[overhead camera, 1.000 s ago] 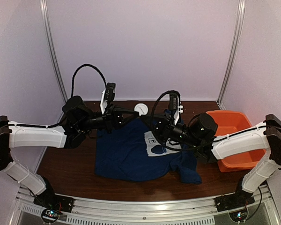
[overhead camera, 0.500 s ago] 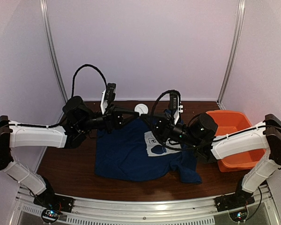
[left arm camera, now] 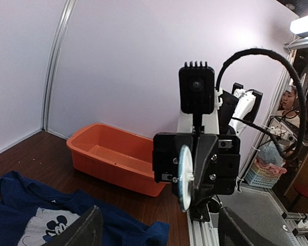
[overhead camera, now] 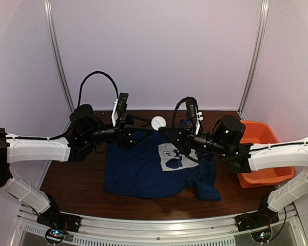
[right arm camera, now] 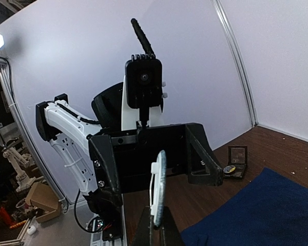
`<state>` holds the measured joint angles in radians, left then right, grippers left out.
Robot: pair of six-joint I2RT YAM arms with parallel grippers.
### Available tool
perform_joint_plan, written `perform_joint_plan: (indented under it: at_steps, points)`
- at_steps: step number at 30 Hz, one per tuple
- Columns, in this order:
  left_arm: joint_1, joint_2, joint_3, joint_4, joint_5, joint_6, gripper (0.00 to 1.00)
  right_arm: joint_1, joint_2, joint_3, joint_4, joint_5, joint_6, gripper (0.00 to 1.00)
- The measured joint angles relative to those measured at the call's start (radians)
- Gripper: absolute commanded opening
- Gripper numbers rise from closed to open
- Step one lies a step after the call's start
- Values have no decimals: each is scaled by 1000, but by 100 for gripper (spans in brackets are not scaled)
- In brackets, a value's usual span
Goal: Pin the brooch onto the clothing
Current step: Pass from the left arm to the right, then pass from the right arm to the left
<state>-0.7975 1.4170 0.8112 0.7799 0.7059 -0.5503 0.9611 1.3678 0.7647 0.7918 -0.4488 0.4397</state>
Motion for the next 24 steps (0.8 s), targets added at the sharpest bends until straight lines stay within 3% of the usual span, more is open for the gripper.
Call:
perform_joint_plan:
  at_steps: [3, 5, 11, 24]
  points:
    - [0, -16, 13, -55, -19, 35, 95, -5, -93, 17, -185, 2, -81, 0]
    - [0, -16, 37, -104, -29, 60, 98, -5, -135, 47, -315, 2, -142, 0]
    - [0, -15, 102, -235, -39, 134, 98, -6, -132, 194, -687, -28, -305, 0]
    - [0, 31, 266, -550, 35, 342, 96, -8, -27, 352, -1124, -143, -515, 0]
